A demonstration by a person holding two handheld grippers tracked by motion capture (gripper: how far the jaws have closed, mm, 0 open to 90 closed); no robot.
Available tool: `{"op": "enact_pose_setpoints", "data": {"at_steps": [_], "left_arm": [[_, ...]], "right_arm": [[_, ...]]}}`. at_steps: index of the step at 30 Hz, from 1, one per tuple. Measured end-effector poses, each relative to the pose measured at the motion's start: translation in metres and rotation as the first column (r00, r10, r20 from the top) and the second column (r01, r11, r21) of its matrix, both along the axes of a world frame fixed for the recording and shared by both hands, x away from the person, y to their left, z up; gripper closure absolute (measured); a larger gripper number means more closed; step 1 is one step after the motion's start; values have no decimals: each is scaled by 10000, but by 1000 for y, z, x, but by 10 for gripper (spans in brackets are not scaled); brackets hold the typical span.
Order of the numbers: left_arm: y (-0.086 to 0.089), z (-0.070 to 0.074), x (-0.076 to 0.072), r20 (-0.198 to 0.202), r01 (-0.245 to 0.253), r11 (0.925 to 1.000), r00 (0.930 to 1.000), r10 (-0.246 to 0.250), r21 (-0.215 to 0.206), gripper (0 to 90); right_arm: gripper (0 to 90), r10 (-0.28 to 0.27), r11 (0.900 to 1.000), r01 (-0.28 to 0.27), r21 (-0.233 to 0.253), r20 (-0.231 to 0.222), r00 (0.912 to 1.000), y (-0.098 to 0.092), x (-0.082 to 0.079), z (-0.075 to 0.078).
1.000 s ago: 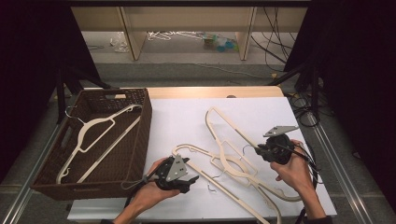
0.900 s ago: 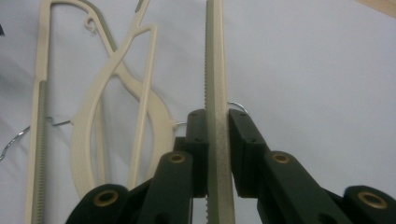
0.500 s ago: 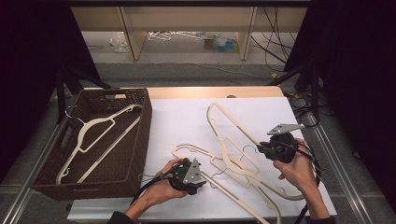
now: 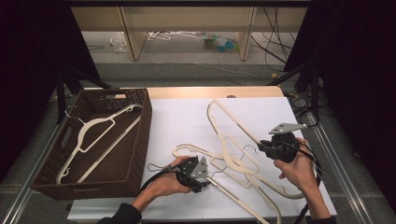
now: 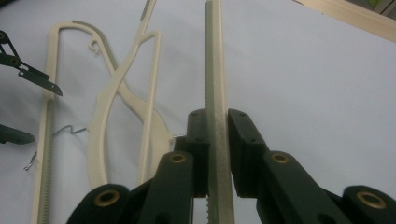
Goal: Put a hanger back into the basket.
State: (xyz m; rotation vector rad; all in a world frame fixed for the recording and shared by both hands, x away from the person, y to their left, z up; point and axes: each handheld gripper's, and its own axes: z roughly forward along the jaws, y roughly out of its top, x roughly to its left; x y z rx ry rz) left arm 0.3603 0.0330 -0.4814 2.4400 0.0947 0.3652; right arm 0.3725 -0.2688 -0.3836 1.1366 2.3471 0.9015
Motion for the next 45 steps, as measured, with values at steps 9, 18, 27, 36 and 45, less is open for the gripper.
{"op": "enact_pose_setpoints", "data": {"at_steps": [9, 18, 27, 36, 45], "left_arm": [[-5, 1, 6, -802, 584, 9983, 9951, -578, 49, 484], [-11, 2, 24, -1758, 1497, 9886, 9737, -1450, 136, 495], [-9, 2, 30, -2359, 2076, 9782, 9504, -2027, -42, 656], [0, 10, 32, -2527, 2804, 9599, 9292, -2697, 67, 895], [-8, 14, 29, -1711, 2998, 9520, 9429, -2859, 616, 589]], "right_arm": [[801, -49, 9997, 51, 221, -89, 9999, -1, 0, 1], [801, 64, 9998, -63, 195, -60, 10000, -3, 1, 0], [801, 78, 9992, -67, 406, -274, 9996, -3, 2, -3], [801, 234, 9992, -228, 330, -206, 9995, -5, 4, -6], [801, 216, 9985, -202, 500, -289, 9993, -5, 3, -5]]}}
